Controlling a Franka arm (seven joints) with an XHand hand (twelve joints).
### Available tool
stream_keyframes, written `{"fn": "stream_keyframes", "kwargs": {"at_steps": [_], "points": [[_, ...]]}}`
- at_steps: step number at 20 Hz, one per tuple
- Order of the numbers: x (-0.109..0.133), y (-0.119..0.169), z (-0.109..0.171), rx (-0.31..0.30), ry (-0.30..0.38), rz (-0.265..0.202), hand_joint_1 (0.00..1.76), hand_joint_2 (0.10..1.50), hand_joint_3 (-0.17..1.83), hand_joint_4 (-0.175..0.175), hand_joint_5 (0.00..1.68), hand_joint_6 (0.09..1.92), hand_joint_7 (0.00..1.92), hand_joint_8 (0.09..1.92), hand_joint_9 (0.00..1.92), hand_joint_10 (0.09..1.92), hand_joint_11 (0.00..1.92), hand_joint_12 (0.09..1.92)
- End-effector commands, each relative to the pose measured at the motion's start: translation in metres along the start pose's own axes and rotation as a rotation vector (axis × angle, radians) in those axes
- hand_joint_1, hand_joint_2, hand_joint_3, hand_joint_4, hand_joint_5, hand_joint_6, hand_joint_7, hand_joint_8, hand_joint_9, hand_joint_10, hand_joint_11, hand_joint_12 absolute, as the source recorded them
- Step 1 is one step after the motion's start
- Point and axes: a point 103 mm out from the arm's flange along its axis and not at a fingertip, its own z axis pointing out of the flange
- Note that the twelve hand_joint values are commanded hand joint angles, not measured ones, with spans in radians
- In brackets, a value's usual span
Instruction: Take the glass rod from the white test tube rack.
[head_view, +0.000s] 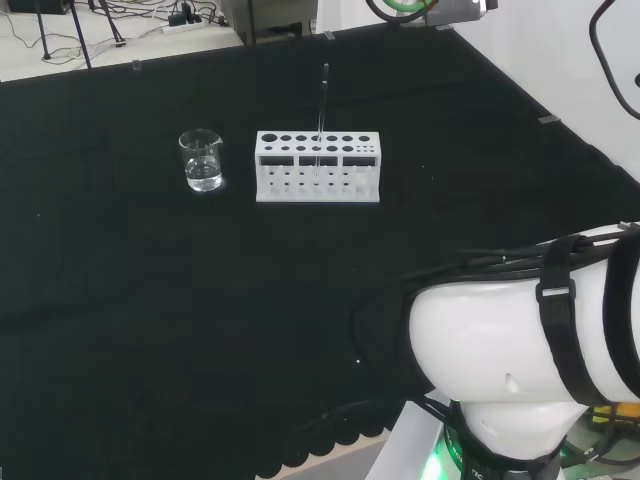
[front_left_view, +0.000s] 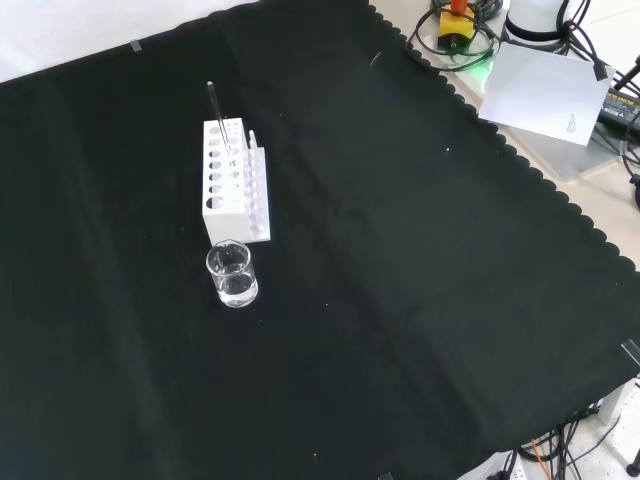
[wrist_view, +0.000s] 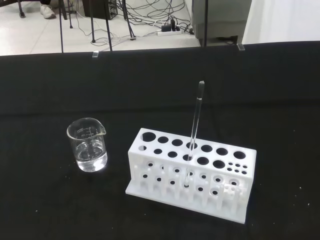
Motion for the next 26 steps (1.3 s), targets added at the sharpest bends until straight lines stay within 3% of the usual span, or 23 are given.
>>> {"fn": "stream_keyframes", "kwargs": {"at_steps": [1, 3, 6, 12, 19, 26], "points": [[0.0, 0.001, 0.0, -0.011, -0.008, -0.001, 0.84, 0.72, 0.72, -0.138, 0.16, 0.29, 0.19, 0.62, 0.47, 0.67, 0.35, 1.2], [0.0, 0.002, 0.0, -0.013, -0.01, -0.002, 0.73, 0.8, 0.64, -0.131, 0.09, 0.12, 0.04, 0.61, 0.17, 0.76, 0.08, 1.33], [0.0, 0.003, 0.0, -0.017, -0.009, -0.01, 0.69, 0.83, 0.61, -0.129, 0.08, 0.09, 0.0, 0.65, 0.09, 0.81, 0.01, 1.36], [0.0, 0.022, 0.0, -0.02, -0.015, -0.032, 0.68, 0.83, 0.61, -0.132, 0.11, 0.09, 0.03, 0.82, 0.2, 0.87, 0.02, 1.44], [-0.009, 0.06, -0.005, -0.037, 0.021, -0.07, 0.68, 0.84, 0.62, -0.138, 0.14, 0.09, 0.16, 0.89, 0.36, 0.88, 0.08, 1.44], [-0.032, 0.095, -0.005, -0.042, 0.02, -0.057, 0.68, 0.84, 0.62, -0.141, 0.17, 0.09, 0.23, 0.91, 0.41, 0.89, 0.09, 1.44]]}}
